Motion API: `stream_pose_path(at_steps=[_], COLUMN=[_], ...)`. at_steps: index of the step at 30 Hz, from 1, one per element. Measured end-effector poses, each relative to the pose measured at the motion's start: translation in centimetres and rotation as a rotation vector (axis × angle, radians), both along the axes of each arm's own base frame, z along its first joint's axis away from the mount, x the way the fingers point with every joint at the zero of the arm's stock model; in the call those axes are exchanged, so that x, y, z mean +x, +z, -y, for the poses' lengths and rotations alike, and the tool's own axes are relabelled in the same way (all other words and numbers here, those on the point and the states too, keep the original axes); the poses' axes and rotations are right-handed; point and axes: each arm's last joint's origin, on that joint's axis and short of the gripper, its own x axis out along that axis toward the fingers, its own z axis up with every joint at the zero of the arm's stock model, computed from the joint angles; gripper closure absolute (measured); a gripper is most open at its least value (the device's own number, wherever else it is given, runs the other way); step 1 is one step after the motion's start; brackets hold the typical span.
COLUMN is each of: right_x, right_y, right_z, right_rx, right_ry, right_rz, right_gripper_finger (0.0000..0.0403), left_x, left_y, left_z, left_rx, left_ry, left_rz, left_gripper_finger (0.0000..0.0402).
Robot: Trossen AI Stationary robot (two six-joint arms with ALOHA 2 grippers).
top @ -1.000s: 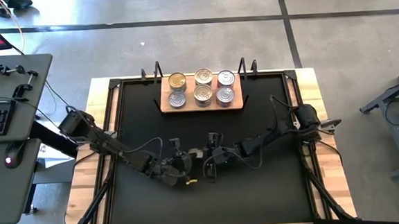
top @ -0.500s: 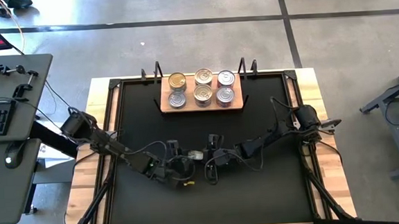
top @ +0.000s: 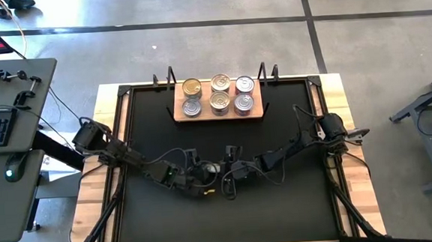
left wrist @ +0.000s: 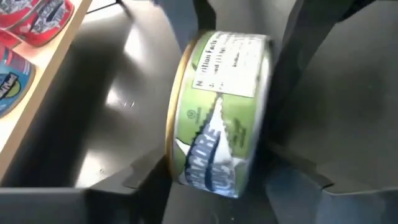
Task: Stack canned seafood by type on shelf
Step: Stack the green tuna can on top of the green tuna can on the shelf
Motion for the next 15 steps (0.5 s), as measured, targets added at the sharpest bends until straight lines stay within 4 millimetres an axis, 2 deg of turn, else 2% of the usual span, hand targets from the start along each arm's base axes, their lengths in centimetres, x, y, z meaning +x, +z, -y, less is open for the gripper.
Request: stream_pose_path(at_steps=[6, 11, 15], right_x=[-0.3, -1.3, -2.6], right_y=[-0.1, 1.4, 2.2], right_z=[0.2, 0.1, -0.2], right_rx=[0.033, 0.044, 0.035], right_ry=[0.039, 0.043, -0.002], right_rz=[-0.059, -0.134, -0.226], right_gripper_finger=[0.0192, 0.0180, 0.0180], left_x=[-0.1, -0.3, -1.1], left_y=[0.3, 1.1, 1.9], left_z=[0.9, 2.0, 2.5], left_rx=[0.010, 0.067, 0.141], left_ry=[-0.041, -0.076, -0.001], left_rz=[-0.002, -0.054, -0.142], left_gripper_finger=[0.0275, 0.0278, 0.0278])
